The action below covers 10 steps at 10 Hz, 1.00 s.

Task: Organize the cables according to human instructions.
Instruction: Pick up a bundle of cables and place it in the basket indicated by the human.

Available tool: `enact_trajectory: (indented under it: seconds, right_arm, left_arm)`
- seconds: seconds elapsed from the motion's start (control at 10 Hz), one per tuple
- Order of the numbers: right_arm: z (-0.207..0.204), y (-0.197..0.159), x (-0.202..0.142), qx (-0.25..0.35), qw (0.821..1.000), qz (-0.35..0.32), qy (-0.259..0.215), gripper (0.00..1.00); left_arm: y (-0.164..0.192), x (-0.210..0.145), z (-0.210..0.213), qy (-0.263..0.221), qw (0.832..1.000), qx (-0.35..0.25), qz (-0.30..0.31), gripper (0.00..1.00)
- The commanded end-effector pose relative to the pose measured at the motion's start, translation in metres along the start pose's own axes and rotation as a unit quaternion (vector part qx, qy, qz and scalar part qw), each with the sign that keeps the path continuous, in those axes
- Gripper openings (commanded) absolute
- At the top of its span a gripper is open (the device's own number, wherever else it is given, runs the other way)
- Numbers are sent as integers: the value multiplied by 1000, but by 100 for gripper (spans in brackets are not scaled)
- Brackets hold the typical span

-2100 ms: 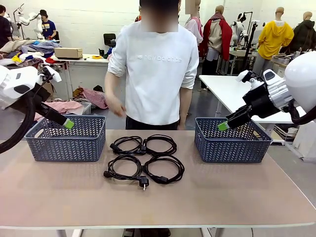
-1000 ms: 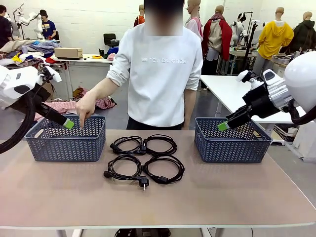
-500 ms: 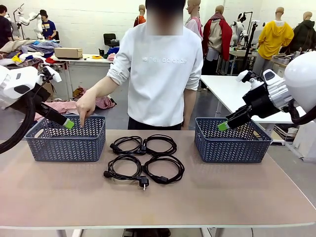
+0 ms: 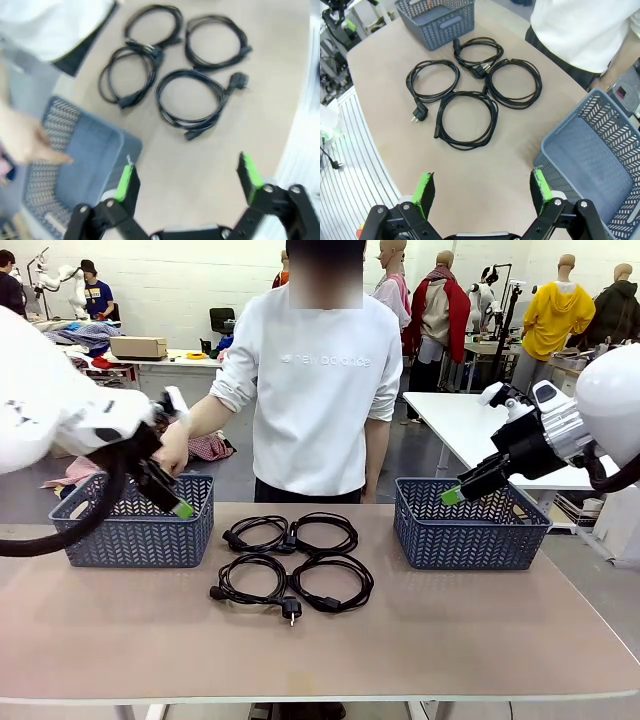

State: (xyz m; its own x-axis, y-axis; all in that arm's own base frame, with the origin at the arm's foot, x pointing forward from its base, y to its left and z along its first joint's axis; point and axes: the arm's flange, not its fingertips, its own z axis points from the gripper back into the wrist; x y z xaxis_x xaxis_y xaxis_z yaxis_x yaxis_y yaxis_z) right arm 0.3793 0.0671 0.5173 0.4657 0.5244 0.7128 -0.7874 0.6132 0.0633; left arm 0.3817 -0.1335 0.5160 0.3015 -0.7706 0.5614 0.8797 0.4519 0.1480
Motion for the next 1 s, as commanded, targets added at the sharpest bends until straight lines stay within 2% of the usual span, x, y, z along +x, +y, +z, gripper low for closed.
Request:
enact_trajectory:
  seconds: [0.0, 0.3, 0.5, 0.8, 0.9]
  right_arm:
    - [-1, -2, 1, 8, 1000, 3, -9, 100]
    - [-1, -2, 1, 8, 1000, 3, -9, 100]
    - [-1, -2, 1, 8, 1000, 3, -9, 100]
    - [-1, -2, 1, 8, 1000, 3, -9, 100]
    - [-1, -2, 1, 8, 1000, 3, -9, 100]
  left_arm:
    - [1, 20, -24, 32, 995, -29, -86, 100]
    - [-27, 49, -83, 89, 980, -79, -161, 100]
    - [-39, 51, -116, 123, 968, -116, -188, 100]
    - [-45, 43, -138, 141, 962, -140, -187, 100]
    - [-54, 45, -140, 139, 965, -123, -184, 100]
